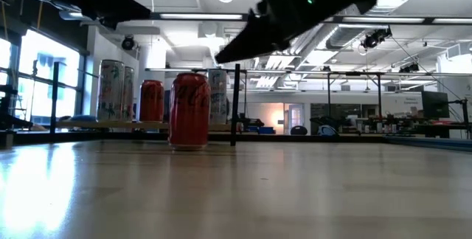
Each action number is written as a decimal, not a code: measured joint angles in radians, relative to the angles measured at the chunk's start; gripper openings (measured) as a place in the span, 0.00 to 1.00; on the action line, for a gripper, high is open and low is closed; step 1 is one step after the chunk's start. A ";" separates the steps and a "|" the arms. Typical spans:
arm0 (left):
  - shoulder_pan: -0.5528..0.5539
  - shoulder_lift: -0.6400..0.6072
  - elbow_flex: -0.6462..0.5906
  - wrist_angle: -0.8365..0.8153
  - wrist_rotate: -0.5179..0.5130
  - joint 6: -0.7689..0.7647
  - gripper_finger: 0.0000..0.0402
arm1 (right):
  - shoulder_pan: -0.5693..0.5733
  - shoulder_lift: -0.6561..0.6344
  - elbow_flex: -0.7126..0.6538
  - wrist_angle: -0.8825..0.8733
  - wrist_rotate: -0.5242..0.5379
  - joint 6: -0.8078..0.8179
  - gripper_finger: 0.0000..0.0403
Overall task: Place canned beverage on shelf
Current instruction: Put the red-black soda can on the shelf aligned with the other red-black soda can
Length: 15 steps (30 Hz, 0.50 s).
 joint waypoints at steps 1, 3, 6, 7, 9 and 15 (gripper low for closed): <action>0.000 0.015 0.009 -0.016 -0.006 -0.020 0.02 | -0.004 -0.023 -0.032 0.013 0.016 0.009 0.00; 0.001 0.053 0.043 -0.049 -0.008 -0.074 0.06 | -0.011 -0.068 -0.086 0.039 0.033 0.025 0.00; 0.002 0.119 0.103 -0.113 -0.010 -0.172 0.14 | -0.015 -0.120 -0.149 0.097 0.048 0.030 0.00; 0.002 0.143 0.120 -0.133 -0.010 -0.208 0.17 | -0.014 -0.134 -0.168 0.106 0.048 0.027 0.00; 0.001 0.202 0.154 -0.147 -0.018 -0.267 0.25 | -0.014 -0.153 -0.193 0.122 0.048 0.022 0.00; 0.002 0.388 0.219 -0.150 -0.119 -0.400 0.50 | -0.014 -0.177 -0.219 0.119 0.066 0.024 0.00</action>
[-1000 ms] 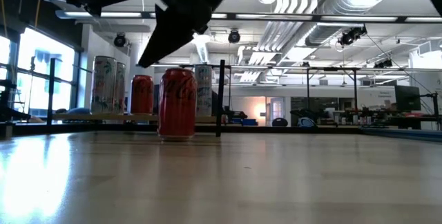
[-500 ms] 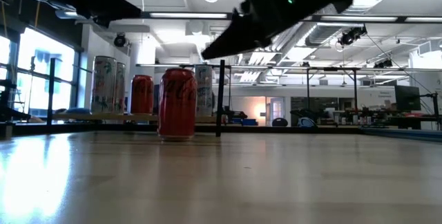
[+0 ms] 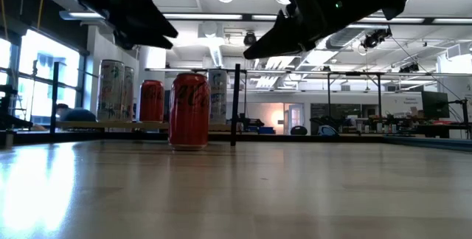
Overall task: Place canned beverage on shelf
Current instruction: Put the red-black soda can on the shelf aligned with the other red-black soda can
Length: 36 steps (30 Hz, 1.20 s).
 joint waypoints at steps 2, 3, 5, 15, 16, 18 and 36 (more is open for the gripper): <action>0.000 0.058 0.026 0.006 -0.022 -0.039 0.58 | 0.000 0.000 0.001 0.001 0.000 0.003 0.00; 0.000 0.085 0.038 0.008 -0.029 -0.051 0.62 | 0.000 0.000 0.002 0.000 0.000 0.003 0.00; 0.000 0.139 0.058 0.005 -0.054 -0.067 0.69 | 0.000 0.000 0.002 -0.001 0.000 -0.004 0.00; 0.008 0.310 0.103 0.037 -0.165 -0.076 0.76 | 0.001 0.001 0.002 -0.003 -0.001 -0.004 0.00; 0.012 0.318 0.103 0.045 -0.162 -0.077 0.76 | 0.001 0.001 0.002 -0.003 -0.002 -0.004 0.00; 0.023 0.335 0.103 0.050 -0.161 -0.092 0.76 | 0.001 0.002 0.002 -0.002 -0.002 -0.004 0.00; 0.046 0.364 0.102 0.114 -0.115 -0.071 0.76 | 0.001 0.002 0.002 -0.004 -0.003 -0.004 0.00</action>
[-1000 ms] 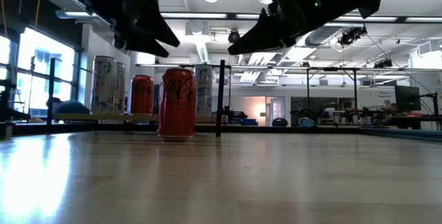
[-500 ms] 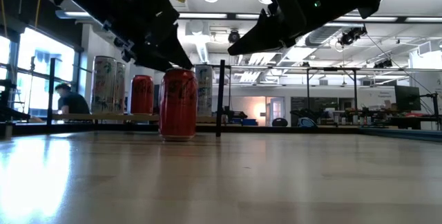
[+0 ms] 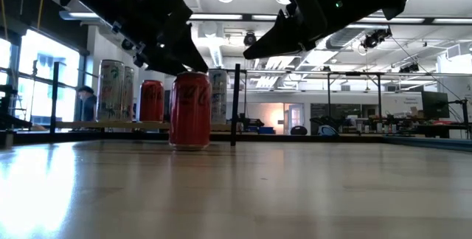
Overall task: Place canned beverage on shelf
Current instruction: Put the red-black soda can on the shelf aligned with the other red-black soda can
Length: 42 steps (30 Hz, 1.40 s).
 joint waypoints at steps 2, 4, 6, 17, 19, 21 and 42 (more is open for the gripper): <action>0.000 -0.025 -0.001 -0.008 -0.001 -0.009 0.76 | 0.000 0.000 0.000 0.000 0.000 0.000 0.00; 0.000 -0.041 0.000 -0.006 -0.001 -0.025 0.76 | 0.000 0.000 0.000 -0.001 0.000 0.000 0.00; -0.007 -0.048 0.000 -0.007 0.000 -0.050 0.76 | 0.000 0.000 0.000 -0.002 0.000 0.000 0.00; -0.064 -0.006 0.000 -0.024 -0.099 -0.296 0.76 | 0.000 0.000 0.000 -0.003 0.000 0.000 0.00; -0.069 0.004 0.001 -0.047 -0.109 -0.300 0.76 | 0.000 0.000 0.001 -0.003 0.000 0.000 0.00; -0.069 0.010 0.016 -0.097 -0.126 -0.300 0.76 | 0.000 0.000 0.001 -0.003 0.000 0.000 0.00; -0.074 0.126 0.054 -0.052 -0.157 -0.277 0.76 | 0.000 0.000 0.001 -0.005 0.000 0.004 0.00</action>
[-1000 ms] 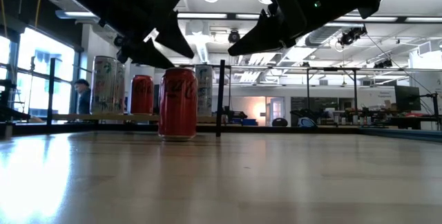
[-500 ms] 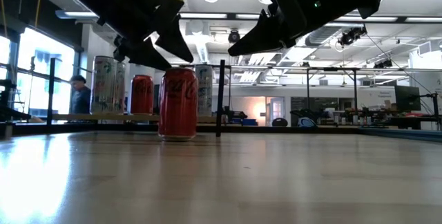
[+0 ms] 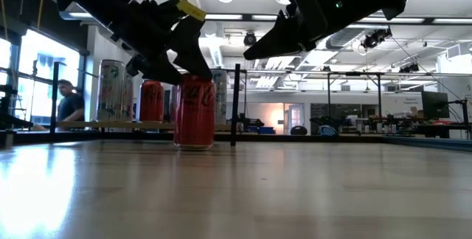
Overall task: Place canned beverage on shelf
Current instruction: Put the red-black soda can on the shelf aligned with the other red-black soda can
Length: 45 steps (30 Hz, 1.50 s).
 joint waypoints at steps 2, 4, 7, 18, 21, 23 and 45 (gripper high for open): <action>0.000 0.000 0.000 0.009 -0.003 0.019 0.76 | 0.000 0.000 0.000 0.000 0.000 0.000 0.00; 0.000 0.000 -0.001 0.016 -0.010 0.040 0.76 | 0.000 0.000 0.000 0.000 0.000 0.000 0.00; 0.000 -0.007 -0.001 0.011 -0.019 0.069 0.76 | 0.000 0.000 0.000 0.000 0.000 0.000 0.00; 0.006 -0.013 0.000 0.015 0.015 0.205 0.60 | 0.000 0.000 0.000 -0.003 -0.008 0.006 0.00; 0.016 -0.028 0.000 0.003 0.036 0.223 0.58 | 0.000 0.000 0.000 -0.003 -0.008 0.006 0.00; 0.027 -0.045 0.000 -0.021 0.050 0.233 0.58 | 0.000 0.000 0.000 -0.003 -0.008 0.006 0.00; 0.186 -0.543 -0.003 -0.481 0.127 0.471 0.58 | 0.000 0.000 0.000 -0.009 -0.008 0.012 0.00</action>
